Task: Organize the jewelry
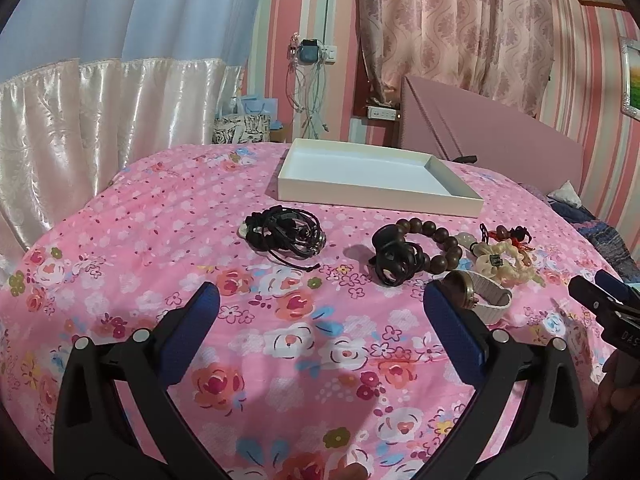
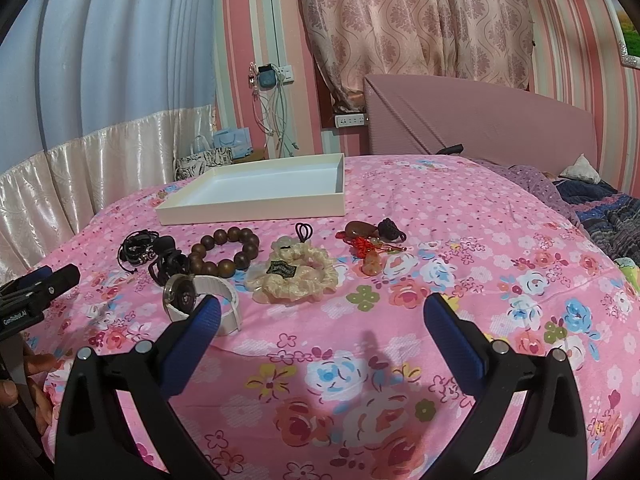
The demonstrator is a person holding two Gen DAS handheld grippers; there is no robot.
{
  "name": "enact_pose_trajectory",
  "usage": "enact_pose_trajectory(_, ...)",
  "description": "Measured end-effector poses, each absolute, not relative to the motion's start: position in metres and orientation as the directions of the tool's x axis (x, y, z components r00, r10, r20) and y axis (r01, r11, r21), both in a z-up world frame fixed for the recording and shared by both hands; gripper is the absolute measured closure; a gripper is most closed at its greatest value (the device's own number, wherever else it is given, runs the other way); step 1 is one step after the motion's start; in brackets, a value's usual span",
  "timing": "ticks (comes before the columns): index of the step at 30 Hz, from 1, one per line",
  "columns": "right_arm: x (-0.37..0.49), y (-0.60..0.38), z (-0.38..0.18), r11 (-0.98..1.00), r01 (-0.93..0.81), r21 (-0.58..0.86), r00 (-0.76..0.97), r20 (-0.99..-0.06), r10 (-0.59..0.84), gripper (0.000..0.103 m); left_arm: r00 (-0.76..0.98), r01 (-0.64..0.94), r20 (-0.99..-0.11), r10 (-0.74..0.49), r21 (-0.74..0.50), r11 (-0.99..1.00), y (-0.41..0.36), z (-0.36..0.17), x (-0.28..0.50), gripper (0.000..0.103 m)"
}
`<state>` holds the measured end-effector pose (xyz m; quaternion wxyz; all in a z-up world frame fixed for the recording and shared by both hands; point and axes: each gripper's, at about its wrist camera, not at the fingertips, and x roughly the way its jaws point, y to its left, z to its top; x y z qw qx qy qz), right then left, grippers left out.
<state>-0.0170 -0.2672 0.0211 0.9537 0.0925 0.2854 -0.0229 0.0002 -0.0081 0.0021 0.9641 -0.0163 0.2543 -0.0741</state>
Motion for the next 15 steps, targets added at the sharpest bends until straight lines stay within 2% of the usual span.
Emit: enact_pose_trajectory(15, -0.0181, -0.2688, 0.0193, 0.983, 0.102, 0.155, 0.834, -0.552, 0.001, 0.002, 0.864, 0.083, -0.493, -0.099, -0.054, 0.995, -0.0069, 0.0008, 0.0007, 0.003)
